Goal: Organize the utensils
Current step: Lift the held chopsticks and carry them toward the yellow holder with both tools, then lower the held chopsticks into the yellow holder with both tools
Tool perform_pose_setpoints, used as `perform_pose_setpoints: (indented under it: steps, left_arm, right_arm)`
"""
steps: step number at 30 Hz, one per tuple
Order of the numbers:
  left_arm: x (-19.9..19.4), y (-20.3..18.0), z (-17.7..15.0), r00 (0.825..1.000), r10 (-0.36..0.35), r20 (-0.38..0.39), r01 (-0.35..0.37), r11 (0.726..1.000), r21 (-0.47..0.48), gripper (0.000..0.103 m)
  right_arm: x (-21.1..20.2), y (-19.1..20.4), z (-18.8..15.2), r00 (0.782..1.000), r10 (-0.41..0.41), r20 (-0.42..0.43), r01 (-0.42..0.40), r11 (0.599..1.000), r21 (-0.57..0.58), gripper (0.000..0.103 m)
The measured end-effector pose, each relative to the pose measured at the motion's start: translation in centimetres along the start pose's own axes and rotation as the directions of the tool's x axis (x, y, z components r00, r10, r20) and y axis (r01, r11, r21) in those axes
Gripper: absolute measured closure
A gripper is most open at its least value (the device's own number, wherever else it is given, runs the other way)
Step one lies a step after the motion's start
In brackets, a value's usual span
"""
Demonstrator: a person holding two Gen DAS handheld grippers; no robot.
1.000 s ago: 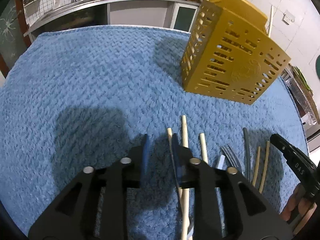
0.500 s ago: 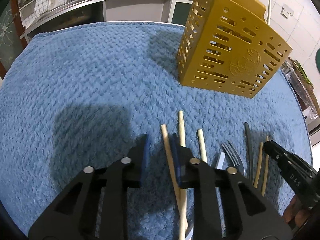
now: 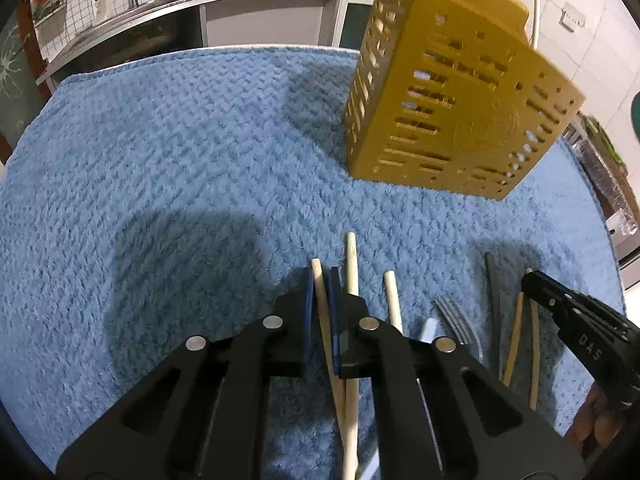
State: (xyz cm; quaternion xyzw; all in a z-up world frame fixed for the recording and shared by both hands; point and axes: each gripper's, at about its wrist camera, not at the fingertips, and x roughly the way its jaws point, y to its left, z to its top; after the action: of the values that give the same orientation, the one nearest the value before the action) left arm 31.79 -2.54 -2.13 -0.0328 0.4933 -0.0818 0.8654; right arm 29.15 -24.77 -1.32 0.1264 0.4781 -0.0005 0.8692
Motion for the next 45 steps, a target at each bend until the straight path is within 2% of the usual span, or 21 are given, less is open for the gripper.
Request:
perform_pose_setpoints:
  steps: [6, 10, 14, 19, 22, 28, 32, 34, 39, 45]
  left_arm:
    - [-3.3, -0.2, 0.2, 0.996, -0.035, 0.077, 0.034, 0.999, 0.01, 0.098]
    - [-5.5, -0.6, 0.3, 0.989, -0.032, 0.147, 0.028, 0.999, 0.033, 0.098]
    - [-7.6, -0.2, 0.5, 0.976, -0.035, 0.217, 0.028, 0.999, 0.034, 0.099]
    - [-9.9, -0.1, 1.0, 0.957, -0.056, 0.283, 0.047, 0.998, 0.041, 0.099]
    - [-11.3, -0.3, 1.0, 0.945, -0.07, 0.318, 0.057, 0.997, 0.049, 0.099]
    - [-14.2, -0.8, 0.7, 0.9, -0.087, 0.426, 0.055, 0.995, 0.087, 0.099]
    - [-15.4, -1.4, 0.8, 0.881, -0.106, 0.461, 0.063, 0.992, 0.108, 0.099]
    - [-15.9, -1.6, 0.9, 0.873, -0.112, 0.474, 0.065, 0.991, 0.115, 0.099]
    - [-16.9, -2.6, 1.5, 0.856, -0.121, 0.503, 0.054, 0.988, 0.145, 0.099]
    - [-17.2, -3.0, 2.7, 0.85, -0.132, 0.51, 0.052, 0.984, 0.168, 0.099]
  right_arm:
    - [-2.5, -0.2, 0.1, 0.995, 0.04, 0.088, -0.041, 0.999, 0.006, 0.097]
    - [-5.2, -0.4, 0.1, 0.981, 0.074, 0.177, -0.075, 0.997, -0.001, 0.097]
    - [-8.4, -0.8, 0.2, 0.954, 0.102, 0.283, -0.101, 0.995, -0.017, 0.097]
    - [-10.6, -0.8, 0.4, 0.928, 0.123, 0.351, -0.115, 0.992, -0.044, 0.097]
    - [-11.8, -0.9, 0.5, 0.903, 0.142, 0.406, -0.127, 0.99, -0.062, 0.097]
    - [-13.5, -0.9, 0.5, 0.855, 0.157, 0.493, -0.127, 0.987, -0.095, 0.097]
    - [-14.5, -0.8, 0.4, 0.818, 0.164, 0.551, -0.121, 0.986, -0.115, 0.097]
    - [-14.6, -0.7, 0.5, 0.808, 0.165, 0.566, -0.113, 0.986, -0.126, 0.097]
    - [-14.5, -0.8, 1.2, 0.798, 0.169, 0.578, -0.113, 0.985, -0.131, 0.097]
    - [-14.1, -0.8, 2.7, 0.815, 0.165, 0.556, -0.116, 0.986, -0.122, 0.097]
